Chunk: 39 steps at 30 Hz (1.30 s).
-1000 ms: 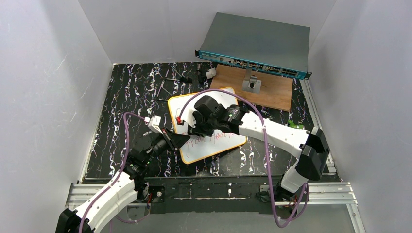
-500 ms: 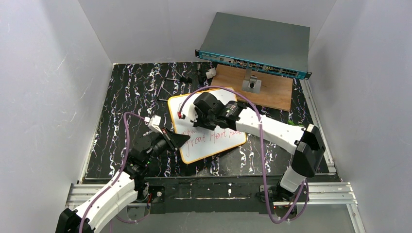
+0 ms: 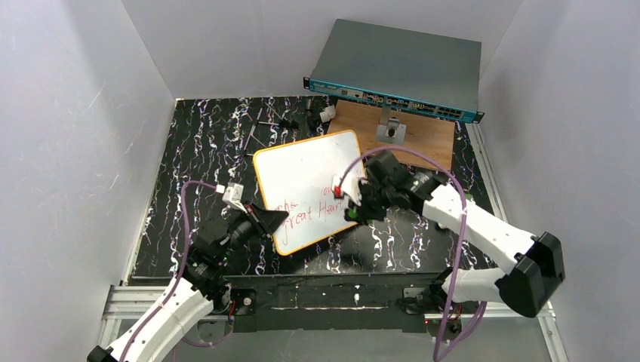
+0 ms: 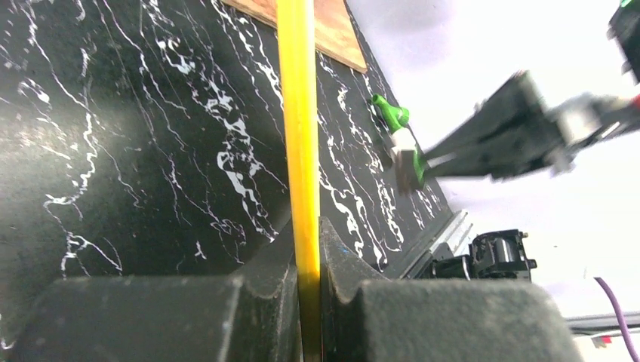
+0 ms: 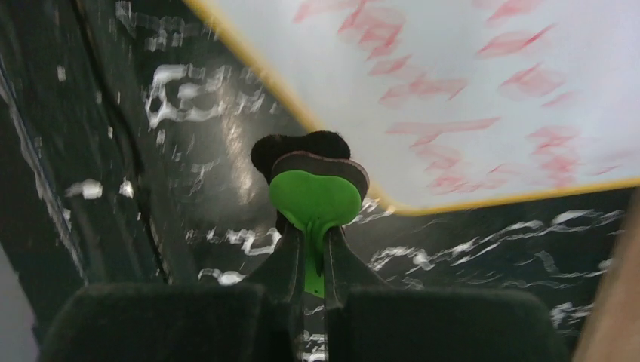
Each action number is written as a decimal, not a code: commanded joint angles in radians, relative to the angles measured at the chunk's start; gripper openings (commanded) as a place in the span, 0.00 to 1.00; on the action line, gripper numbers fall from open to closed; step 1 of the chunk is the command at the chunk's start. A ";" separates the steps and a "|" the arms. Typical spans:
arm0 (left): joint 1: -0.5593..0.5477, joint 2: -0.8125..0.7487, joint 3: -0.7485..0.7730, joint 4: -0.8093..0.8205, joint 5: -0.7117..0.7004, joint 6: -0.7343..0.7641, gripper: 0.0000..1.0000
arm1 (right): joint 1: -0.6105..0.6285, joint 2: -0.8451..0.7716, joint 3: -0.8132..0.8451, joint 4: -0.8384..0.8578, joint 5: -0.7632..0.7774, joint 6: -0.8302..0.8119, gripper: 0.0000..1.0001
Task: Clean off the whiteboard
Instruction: Erase the whiteboard at the center of the board, then place the whiteboard eraser at the center of the board.
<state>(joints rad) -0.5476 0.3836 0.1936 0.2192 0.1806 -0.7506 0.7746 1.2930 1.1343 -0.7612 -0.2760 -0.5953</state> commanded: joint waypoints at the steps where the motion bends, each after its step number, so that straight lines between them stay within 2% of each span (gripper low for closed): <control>1: 0.002 -0.025 0.096 -0.080 -0.162 0.167 0.00 | 0.005 -0.065 -0.215 0.020 0.050 -0.073 0.01; 4: 0.003 -0.038 0.117 -0.115 -0.248 0.196 0.00 | 0.004 -0.074 -0.302 0.081 0.090 -0.079 0.01; 8: 0.003 -0.065 0.132 -0.145 -0.304 0.211 0.00 | 0.016 0.020 -0.301 0.110 0.100 -0.054 0.10; 12: 0.003 -0.100 0.143 -0.198 -0.322 0.230 0.00 | 0.042 0.106 -0.306 0.160 0.129 -0.025 0.25; 16: 0.003 -0.140 0.146 -0.251 -0.329 0.244 0.00 | 0.045 0.140 -0.302 0.166 0.086 -0.005 0.57; 18: 0.003 -0.156 0.141 -0.261 -0.331 0.243 0.00 | 0.045 0.146 -0.303 0.165 0.071 -0.001 0.64; 22: 0.003 -0.174 0.134 -0.271 -0.320 0.233 0.00 | 0.042 0.141 -0.290 0.161 0.044 0.009 0.69; 28: 0.003 -0.185 0.136 -0.251 -0.243 0.203 0.00 | -0.019 0.143 -0.248 0.144 -0.078 0.024 0.74; 35: 0.003 -0.223 0.047 -0.083 -0.213 0.018 0.00 | -0.035 0.228 -0.177 0.190 -0.111 0.105 0.75; 39: 0.003 -0.193 0.030 -0.029 -0.194 -0.018 0.00 | -0.035 0.254 -0.115 0.221 -0.122 0.161 0.75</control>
<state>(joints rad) -0.5453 0.1825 0.2199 0.0212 -0.0605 -0.7086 0.7399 1.5337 0.9310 -0.5934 -0.3485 -0.5049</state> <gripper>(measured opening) 0.060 0.752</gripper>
